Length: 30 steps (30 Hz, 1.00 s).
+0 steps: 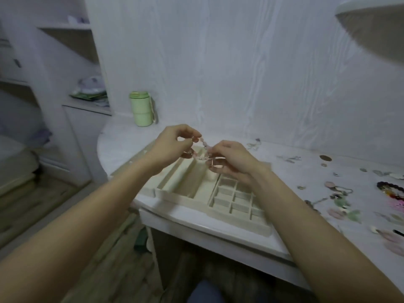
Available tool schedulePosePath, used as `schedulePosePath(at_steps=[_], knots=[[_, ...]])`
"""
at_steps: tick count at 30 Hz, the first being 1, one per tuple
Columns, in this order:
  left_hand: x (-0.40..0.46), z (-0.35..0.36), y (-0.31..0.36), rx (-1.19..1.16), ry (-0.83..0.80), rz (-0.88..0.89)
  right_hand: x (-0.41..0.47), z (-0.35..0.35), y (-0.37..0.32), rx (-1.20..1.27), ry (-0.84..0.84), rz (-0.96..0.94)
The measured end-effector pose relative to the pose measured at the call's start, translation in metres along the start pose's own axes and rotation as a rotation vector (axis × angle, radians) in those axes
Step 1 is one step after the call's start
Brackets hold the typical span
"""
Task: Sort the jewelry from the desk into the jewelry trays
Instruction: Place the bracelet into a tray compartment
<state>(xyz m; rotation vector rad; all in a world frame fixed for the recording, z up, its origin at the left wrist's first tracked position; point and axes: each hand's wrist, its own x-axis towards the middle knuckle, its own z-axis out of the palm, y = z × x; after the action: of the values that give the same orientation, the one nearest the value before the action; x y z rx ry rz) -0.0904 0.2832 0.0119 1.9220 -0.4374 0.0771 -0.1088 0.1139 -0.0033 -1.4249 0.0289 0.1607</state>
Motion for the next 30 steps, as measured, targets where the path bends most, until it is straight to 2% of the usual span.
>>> schedulePosePath(at_steps=[4,7,12,15,18,23,30], knots=[[-0.011,-0.054,-0.028,0.078,0.067,-0.078,0.026,0.052,0.013,-0.102,-0.02,-0.029],[-0.017,-0.08,-0.049,0.165,0.055,-0.155,0.045,0.082,0.022,-0.274,-0.019,-0.058],[-0.017,-0.096,-0.075,0.282,-0.08,-0.276,0.064,0.102,0.032,-0.75,-0.06,-0.151],[-0.014,-0.094,-0.082,0.374,-0.201,-0.307,0.07,0.108,0.034,-0.956,-0.07,-0.188],[-0.01,-0.093,-0.086,0.516,-0.298,-0.301,0.073,0.111,0.035,-1.035,-0.099,-0.18],[-0.008,-0.095,-0.088,0.629,-0.348,-0.293,0.078,0.118,0.039,-1.177,-0.166,-0.181],[-0.012,-0.093,-0.093,0.832,-0.291,-0.146,0.076,0.119,0.04,-1.284,-0.18,-0.257]])
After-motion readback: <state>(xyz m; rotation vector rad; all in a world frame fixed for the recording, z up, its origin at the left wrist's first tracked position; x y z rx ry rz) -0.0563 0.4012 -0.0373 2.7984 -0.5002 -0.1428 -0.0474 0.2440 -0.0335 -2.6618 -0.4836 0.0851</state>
